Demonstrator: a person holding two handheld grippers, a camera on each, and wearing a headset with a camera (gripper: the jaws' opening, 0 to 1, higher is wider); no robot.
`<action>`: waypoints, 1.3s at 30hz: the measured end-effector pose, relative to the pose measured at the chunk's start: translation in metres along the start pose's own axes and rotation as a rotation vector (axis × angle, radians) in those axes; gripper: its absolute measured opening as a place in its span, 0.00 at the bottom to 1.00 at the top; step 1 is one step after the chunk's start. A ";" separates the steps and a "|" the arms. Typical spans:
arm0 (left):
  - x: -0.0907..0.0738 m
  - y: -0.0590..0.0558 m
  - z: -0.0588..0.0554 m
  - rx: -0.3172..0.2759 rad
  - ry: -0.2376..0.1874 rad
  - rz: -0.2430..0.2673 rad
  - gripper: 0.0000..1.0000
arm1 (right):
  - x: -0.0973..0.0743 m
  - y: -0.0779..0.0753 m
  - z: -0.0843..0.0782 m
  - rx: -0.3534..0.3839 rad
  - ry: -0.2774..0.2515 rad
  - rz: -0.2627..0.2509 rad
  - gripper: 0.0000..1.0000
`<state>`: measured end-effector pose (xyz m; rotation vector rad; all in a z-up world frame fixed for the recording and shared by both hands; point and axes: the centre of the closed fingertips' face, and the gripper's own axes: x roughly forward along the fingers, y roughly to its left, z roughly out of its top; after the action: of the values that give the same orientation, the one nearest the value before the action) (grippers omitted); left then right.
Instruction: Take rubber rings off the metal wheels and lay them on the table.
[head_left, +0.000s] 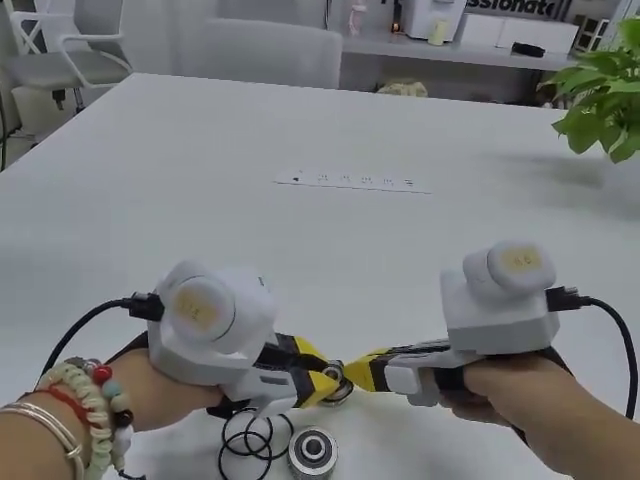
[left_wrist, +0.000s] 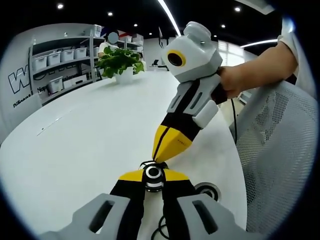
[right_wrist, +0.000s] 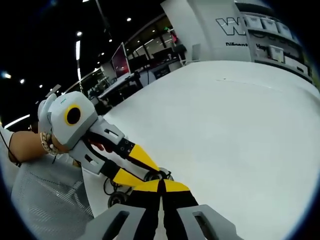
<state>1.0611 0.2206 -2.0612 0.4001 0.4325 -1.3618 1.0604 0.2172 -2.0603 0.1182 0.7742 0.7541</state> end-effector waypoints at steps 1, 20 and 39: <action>0.000 0.000 0.000 -0.001 0.000 0.000 0.07 | 0.000 0.001 0.000 -0.003 0.001 0.000 0.00; 0.001 0.001 0.001 -0.003 -0.003 0.000 0.08 | -0.001 -0.005 0.005 0.055 -0.007 -0.039 0.00; -0.041 0.006 0.068 0.031 -0.106 0.004 0.45 | -0.013 -0.004 0.023 0.057 -0.066 -0.050 0.00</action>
<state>1.0651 0.2207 -1.9816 0.3518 0.3230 -1.3800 1.0720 0.2094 -2.0375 0.1735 0.7334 0.6784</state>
